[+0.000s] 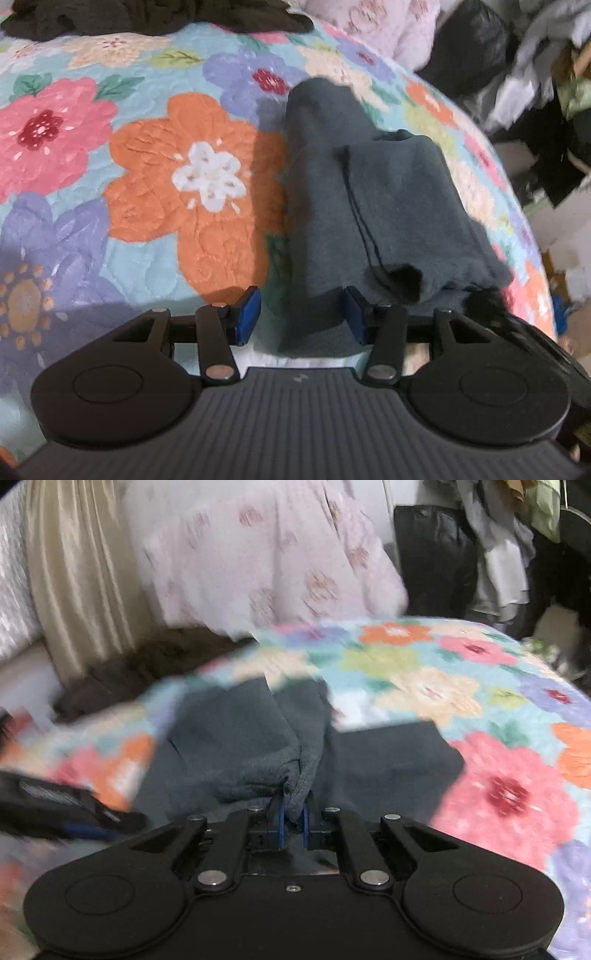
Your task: Fold clothes
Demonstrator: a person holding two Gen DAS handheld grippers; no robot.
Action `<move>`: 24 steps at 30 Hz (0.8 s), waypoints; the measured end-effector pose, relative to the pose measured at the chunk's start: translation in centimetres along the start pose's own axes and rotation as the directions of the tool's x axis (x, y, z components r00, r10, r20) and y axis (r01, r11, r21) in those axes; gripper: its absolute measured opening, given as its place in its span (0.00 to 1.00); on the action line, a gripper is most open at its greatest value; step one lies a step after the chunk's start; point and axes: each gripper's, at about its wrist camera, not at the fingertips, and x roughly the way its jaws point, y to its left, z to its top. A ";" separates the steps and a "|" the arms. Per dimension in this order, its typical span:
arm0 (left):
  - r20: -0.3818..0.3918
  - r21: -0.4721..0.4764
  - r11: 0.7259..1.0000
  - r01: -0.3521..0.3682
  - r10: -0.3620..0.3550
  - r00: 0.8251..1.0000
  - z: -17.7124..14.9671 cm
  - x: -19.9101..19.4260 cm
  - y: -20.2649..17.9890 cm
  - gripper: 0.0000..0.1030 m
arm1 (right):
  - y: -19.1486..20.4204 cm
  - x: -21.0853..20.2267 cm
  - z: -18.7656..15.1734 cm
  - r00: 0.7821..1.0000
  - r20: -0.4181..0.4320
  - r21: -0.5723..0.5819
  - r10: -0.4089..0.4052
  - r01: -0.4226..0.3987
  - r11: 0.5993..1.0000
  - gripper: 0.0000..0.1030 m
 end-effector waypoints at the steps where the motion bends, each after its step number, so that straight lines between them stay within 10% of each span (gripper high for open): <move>1: -0.009 0.018 1.000 -0.020 0.020 1.000 -0.1 0.3 -0.3 0.48 | -0.2 1.0 -0.5 0.999 -0.034 -0.007 -0.021 0.020 1.000 0.11; 6: -0.006 0.066 0.994 -0.084 0.084 0.996 -0.4 0.6 -0.8 0.53 | -1.0 0.7 -1.0 1.000 -0.024 -0.003 -0.016 0.016 1.000 0.27; 10: -0.010 0.050 0.995 -0.086 0.087 0.996 -0.2 0.7 -0.3 0.54 | 1.3 -2.3 -0.7 0.985 0.118 -0.232 -0.125 0.150 0.961 0.31; 14: -0.008 0.034 0.997 -0.074 0.074 0.997 -0.2 0.5 -0.1 0.54 | 3.3 -2.5 0.0 0.992 0.125 -0.400 0.028 0.025 0.916 0.51; 22: -0.020 -0.001 0.999 -0.050 0.050 0.999 0.0 0.8 0.5 0.54 | 5.3 5.0 0.0 0.996 -0.048 -0.531 0.069 -0.084 0.843 0.48; 24: -0.020 -0.001 0.999 -0.051 0.051 0.998 0.1 0.9 0.5 0.54 | 4.6 5.0 0.4 0.990 -0.048 -0.505 0.131 -0.137 0.852 0.15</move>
